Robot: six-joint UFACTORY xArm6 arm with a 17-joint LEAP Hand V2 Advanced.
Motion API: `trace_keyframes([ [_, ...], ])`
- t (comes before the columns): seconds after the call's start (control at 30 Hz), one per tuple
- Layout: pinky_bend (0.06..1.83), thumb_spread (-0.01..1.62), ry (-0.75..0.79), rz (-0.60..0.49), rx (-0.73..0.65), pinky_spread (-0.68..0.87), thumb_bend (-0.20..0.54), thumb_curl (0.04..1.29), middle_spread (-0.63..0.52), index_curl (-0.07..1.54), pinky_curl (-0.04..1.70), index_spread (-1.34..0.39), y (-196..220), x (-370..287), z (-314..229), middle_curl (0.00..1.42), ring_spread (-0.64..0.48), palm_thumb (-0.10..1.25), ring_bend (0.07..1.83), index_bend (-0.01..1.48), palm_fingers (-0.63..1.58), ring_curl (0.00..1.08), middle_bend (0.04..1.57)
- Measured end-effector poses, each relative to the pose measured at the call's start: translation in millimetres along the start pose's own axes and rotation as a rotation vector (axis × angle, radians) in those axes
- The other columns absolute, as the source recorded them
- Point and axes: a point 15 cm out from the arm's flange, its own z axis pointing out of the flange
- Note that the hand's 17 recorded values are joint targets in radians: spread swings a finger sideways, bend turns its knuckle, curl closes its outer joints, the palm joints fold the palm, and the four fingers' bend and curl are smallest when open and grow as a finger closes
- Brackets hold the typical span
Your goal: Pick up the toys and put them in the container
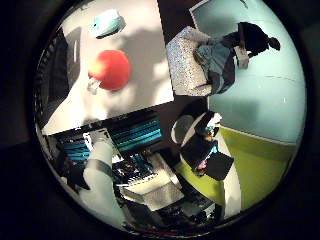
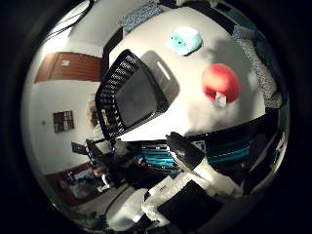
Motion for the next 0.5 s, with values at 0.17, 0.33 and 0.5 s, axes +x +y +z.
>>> trace_keyframes([
  [0.17,0.52,1.12,0.005,0.024,0.021,0.41,-0.021,0.34,0.02,0.28,0.28,-0.33,-19,13,12,0.31,0.20,0.63,0.33,0.17,0.11,0.24,0.19],
  [0.33,0.52,1.12,0.003,0.067,0.010,0.41,-0.021,0.34,0.03,0.28,0.28,-0.33,-33,33,31,0.30,0.20,0.63,0.33,0.16,0.11,0.25,0.19],
  [0.5,0.51,1.12,-0.008,0.095,-0.026,0.42,-0.021,0.34,0.03,0.28,0.28,-0.32,-38,45,52,0.30,0.20,0.63,0.33,0.16,0.10,0.25,0.19],
])
